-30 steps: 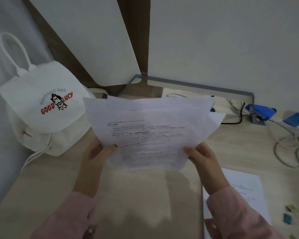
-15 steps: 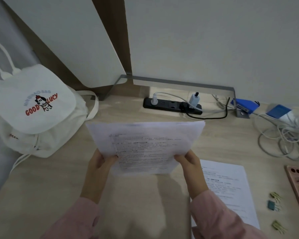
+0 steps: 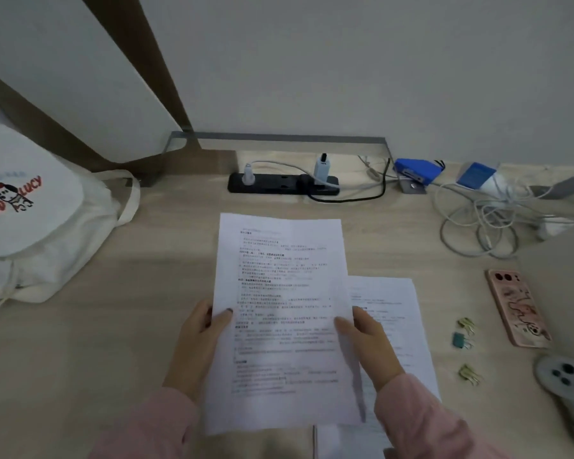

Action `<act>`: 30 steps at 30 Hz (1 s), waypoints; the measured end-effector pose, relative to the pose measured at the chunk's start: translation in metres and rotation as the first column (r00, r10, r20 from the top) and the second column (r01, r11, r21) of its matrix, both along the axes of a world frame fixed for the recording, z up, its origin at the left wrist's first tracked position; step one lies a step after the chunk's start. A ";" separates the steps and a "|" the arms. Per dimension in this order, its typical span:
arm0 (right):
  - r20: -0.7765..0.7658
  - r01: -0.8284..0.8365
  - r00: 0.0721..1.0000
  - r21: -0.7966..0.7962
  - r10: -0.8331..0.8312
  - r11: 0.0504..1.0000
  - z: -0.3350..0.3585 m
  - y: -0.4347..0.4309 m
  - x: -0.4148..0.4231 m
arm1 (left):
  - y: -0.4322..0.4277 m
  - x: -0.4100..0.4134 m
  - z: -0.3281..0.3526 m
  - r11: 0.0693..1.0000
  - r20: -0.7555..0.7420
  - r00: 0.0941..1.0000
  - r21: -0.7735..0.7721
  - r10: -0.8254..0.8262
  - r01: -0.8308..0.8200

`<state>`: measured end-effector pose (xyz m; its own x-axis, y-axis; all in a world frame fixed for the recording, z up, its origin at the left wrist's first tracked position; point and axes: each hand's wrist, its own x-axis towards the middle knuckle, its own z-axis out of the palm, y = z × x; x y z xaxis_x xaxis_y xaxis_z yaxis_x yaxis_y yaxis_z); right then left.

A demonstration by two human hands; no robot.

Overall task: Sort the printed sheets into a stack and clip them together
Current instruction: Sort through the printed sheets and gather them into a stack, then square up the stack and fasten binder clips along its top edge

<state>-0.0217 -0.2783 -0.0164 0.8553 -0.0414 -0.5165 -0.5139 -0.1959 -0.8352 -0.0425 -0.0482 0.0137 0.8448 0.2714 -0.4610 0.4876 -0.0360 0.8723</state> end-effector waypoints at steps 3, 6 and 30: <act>-0.031 0.062 0.997 -0.045 -0.064 0.997 -0.007 -0.037 -0.017 | -0.038 -0.006 -0.016 0.996 -0.067 0.994 -0.036 -0.085 0.083; -0.048 0.117 0.991 -0.145 -0.125 0.983 -0.019 -0.074 -0.030 | -0.077 -0.010 -0.028 0.986 -0.103 0.982 -0.083 -0.156 0.148; -0.294 0.154 0.944 -0.011 -0.151 0.988 -0.056 -0.110 -0.025 | -0.111 -0.014 -0.085 0.985 -0.295 0.940 -0.080 -0.171 0.154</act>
<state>-0.0472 -0.3884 -0.0724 0.6497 -0.1518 -0.7449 -0.7595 -0.0873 -0.6447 -0.0567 -0.1596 -0.0714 0.6958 0.1090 -0.7099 0.7182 -0.0930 0.6896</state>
